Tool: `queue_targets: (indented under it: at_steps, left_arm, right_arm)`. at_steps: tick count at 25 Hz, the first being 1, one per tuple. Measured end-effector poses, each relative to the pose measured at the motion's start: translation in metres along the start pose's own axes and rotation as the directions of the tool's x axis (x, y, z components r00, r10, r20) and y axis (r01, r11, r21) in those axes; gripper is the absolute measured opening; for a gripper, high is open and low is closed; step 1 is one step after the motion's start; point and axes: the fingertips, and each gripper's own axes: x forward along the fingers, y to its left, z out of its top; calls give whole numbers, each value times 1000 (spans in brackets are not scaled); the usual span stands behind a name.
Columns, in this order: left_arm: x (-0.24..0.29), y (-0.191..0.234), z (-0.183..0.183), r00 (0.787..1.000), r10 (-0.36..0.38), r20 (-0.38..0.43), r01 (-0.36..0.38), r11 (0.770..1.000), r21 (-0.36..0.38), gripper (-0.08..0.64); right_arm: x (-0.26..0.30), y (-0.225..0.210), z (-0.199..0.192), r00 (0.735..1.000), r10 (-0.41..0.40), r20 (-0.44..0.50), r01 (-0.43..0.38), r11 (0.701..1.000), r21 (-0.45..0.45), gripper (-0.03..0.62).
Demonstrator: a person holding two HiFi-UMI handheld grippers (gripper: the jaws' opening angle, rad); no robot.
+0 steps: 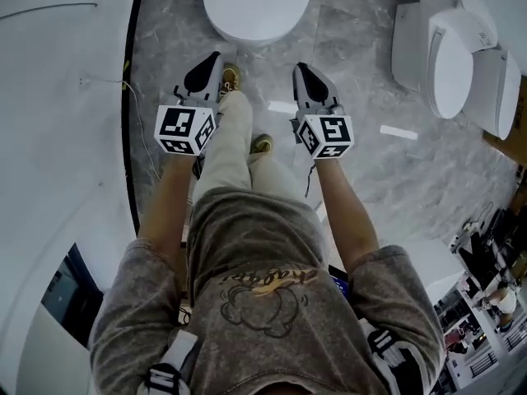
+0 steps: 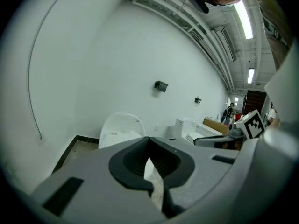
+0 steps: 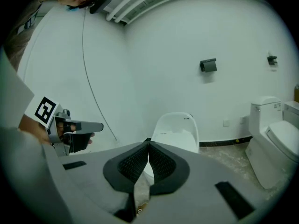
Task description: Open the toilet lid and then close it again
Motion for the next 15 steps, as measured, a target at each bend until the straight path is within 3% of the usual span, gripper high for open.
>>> queue_targets:
  at_steps: [7, 15]
  left_arm:
    - [82, 52, -115, 994, -10, -109, 8, 1000, -22, 9]
    - [148, 89, -230, 987, -11, -161, 3, 999, -45, 9]
  right_arm:
    - [87, -31, -111, 994, 19, -107, -15, 999, 40, 28]
    - [163, -61, -220, 985, 41, -167, -31, 998, 60, 28]
